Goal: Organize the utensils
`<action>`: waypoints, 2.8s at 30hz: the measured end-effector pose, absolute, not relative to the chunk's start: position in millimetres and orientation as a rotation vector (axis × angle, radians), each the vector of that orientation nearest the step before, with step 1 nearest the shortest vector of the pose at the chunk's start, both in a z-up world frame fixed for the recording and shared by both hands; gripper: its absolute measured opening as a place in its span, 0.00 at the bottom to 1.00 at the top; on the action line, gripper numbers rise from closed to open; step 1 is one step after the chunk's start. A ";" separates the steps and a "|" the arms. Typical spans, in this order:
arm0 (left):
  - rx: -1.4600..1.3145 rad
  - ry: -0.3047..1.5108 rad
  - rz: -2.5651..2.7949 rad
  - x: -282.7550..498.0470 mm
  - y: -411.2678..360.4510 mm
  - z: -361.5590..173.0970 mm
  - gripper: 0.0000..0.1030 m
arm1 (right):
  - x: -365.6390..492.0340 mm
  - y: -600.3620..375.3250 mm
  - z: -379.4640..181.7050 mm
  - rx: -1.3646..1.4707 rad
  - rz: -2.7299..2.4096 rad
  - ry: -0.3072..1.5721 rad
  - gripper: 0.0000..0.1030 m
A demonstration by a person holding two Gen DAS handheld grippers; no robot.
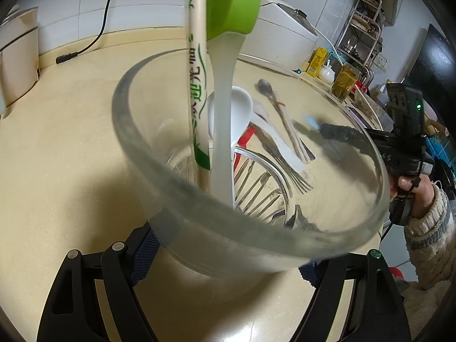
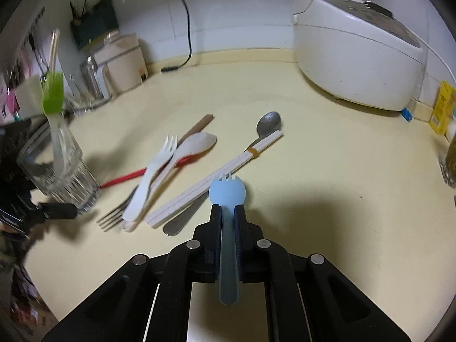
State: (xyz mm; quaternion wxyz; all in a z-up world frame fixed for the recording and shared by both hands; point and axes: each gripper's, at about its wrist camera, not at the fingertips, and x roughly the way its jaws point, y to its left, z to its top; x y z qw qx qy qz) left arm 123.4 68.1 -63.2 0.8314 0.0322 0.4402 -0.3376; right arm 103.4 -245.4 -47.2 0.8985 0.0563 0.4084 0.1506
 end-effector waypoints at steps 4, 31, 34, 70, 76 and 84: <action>0.069 0.933 -0.716 123.5 68.3 -63.2 0.81 | 96.1 -253.6 -30.8 0.177 0.327 0.792 0.07; 0.075 0.933 -0.713 121.8 67.1 -62.6 0.81 | 133.1 -256.2 -62.5 0.172 0.192 0.921 0.39; 0.077 0.932 -0.713 121.4 66.8 -62.1 0.81 | 141.1 -249.5 -60.7 0.152 0.211 0.938 0.43; 0.070 0.933 -0.718 123.2 70.0 -63.7 0.82 | 104.6 -210.2 -7.4 -0.076 0.215 0.646 0.30; 0.075 0.933 -0.716 122.7 68.6 -63.2 0.82 | 95.5 -206.5 22.0 -0.033 0.256 0.571 0.30; 0.081 0.933 -0.713 122.4 67.3 -63.1 0.82 | 96.3 -187.0 46.3 0.035 0.362 0.529 0.30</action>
